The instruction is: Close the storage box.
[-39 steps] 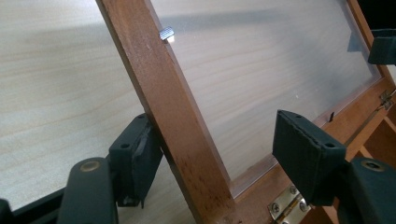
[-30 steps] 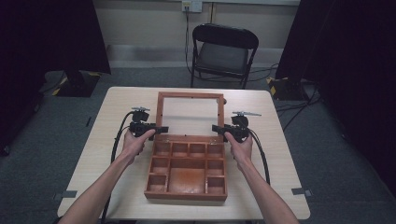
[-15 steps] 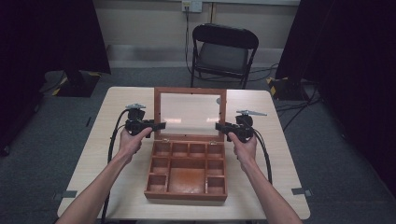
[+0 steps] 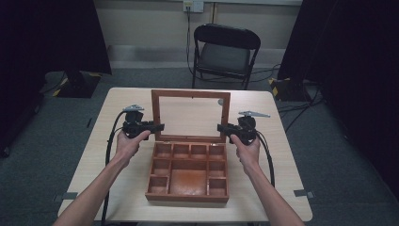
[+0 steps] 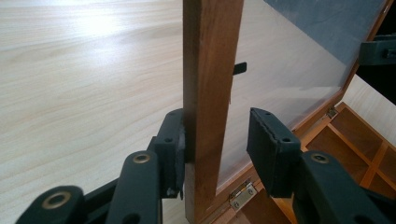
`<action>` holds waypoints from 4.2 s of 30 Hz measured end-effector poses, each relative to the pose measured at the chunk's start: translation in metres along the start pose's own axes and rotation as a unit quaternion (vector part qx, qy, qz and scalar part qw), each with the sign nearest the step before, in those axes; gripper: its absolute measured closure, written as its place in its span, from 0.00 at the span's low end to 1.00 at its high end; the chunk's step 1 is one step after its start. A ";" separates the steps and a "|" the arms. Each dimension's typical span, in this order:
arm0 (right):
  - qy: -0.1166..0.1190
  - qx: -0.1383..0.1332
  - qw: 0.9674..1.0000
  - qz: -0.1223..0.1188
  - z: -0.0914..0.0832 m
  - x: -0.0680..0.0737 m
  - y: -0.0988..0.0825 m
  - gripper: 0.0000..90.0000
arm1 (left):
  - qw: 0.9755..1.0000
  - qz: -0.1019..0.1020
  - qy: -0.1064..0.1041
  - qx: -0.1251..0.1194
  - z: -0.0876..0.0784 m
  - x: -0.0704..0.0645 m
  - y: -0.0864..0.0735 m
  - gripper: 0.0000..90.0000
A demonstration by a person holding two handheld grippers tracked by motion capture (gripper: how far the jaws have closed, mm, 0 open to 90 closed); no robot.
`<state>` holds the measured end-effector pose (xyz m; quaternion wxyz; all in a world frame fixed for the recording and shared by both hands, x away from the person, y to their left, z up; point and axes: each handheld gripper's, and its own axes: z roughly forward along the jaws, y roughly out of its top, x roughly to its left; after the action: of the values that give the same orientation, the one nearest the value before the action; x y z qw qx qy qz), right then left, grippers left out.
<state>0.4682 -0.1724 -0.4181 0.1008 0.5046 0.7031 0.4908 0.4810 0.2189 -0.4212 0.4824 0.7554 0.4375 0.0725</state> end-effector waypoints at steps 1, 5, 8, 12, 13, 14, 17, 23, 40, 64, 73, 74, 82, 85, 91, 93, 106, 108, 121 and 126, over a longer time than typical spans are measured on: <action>0.000 0.000 1.000 -0.005 -0.001 0.001 0.000 0.63 | 1.000 0.003 0.001 0.000 0.000 0.000 0.000 0.65; 0.001 0.001 1.000 -0.006 -0.002 0.001 0.000 0.63 | 1.000 0.005 -0.001 0.001 -0.002 0.000 0.000 0.65; 0.004 0.002 1.000 -0.006 -0.002 0.001 0.000 0.62 | 1.000 0.010 -0.001 -0.001 -0.004 -0.002 -0.001 0.65; 0.019 0.003 1.000 0.006 0.000 0.000 0.000 0.54 | 1.000 0.019 0.002 -0.001 -0.005 -0.003 -0.001 0.66; 0.019 0.003 1.000 0.006 0.000 0.000 0.000 0.54 | 1.000 0.019 0.002 -0.001 -0.005 -0.003 -0.001 0.67; 0.021 0.001 1.000 0.006 0.001 0.001 0.002 0.50 | 1.000 0.019 0.003 -0.001 -0.005 -0.003 -0.001 0.67; 0.017 -0.001 1.000 0.003 0.002 0.004 0.006 0.49 | 1.000 0.020 0.002 0.000 -0.006 -0.002 -0.001 0.67; 0.023 -0.002 1.000 -0.002 -0.002 0.002 0.008 0.59 | 1.000 0.019 -0.009 0.002 -0.009 -0.001 -0.001 0.67; 0.029 0.001 0.999 -0.024 -0.014 0.007 0.003 0.61 | 0.999 0.022 -0.024 -0.030 -0.017 -0.006 0.008 0.61; 0.030 0.000 0.999 -0.023 -0.037 0.017 0.000 0.58 | 0.998 0.049 -0.031 -0.022 -0.034 -0.021 -0.001 0.60; 0.028 -0.003 0.999 -0.031 -0.039 0.020 -0.003 0.56 | 0.998 0.047 -0.020 -0.026 -0.039 -0.026 -0.005 0.58; 0.028 -0.002 0.999 -0.032 -0.040 0.021 -0.003 0.55 | 0.998 0.044 -0.020 -0.029 -0.039 -0.027 -0.006 0.58; 0.026 0.007 0.999 -0.026 -0.044 0.025 -0.004 0.51 | 0.998 0.054 -0.026 -0.021 -0.043 -0.030 -0.008 0.58; 0.026 0.006 0.999 -0.023 -0.047 0.026 -0.004 0.51 | 0.998 0.054 -0.028 -0.019 -0.044 -0.031 -0.009 0.58; 0.032 0.008 0.999 -0.024 -0.053 0.030 -0.005 0.50 | 0.998 0.053 -0.033 -0.016 -0.046 -0.033 -0.010 0.56; 0.032 0.008 0.999 -0.022 -0.054 0.030 -0.006 0.51 | 0.998 0.051 -0.035 -0.016 -0.046 -0.033 -0.011 0.55; 0.032 0.017 0.999 -0.011 -0.057 0.031 -0.015 0.51 | 0.997 0.062 -0.032 -0.018 -0.047 -0.036 -0.013 0.55; 0.031 0.016 0.999 -0.011 -0.057 0.031 -0.015 0.51 | 0.997 0.065 -0.032 -0.015 -0.048 -0.037 -0.014 0.54; 0.034 0.016 0.999 -0.015 -0.063 0.035 -0.021 0.51 | 0.999 0.047 -0.025 -0.014 -0.052 -0.048 -0.024 0.40; 0.038 0.022 0.999 -0.021 -0.068 0.038 -0.024 0.50 | 0.999 0.042 -0.029 -0.017 -0.054 -0.052 -0.030 0.37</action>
<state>0.3926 -0.1819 -0.3895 0.0732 0.4728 0.7278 0.4913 0.4034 0.2213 -0.4001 0.5041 0.7664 0.3903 0.0781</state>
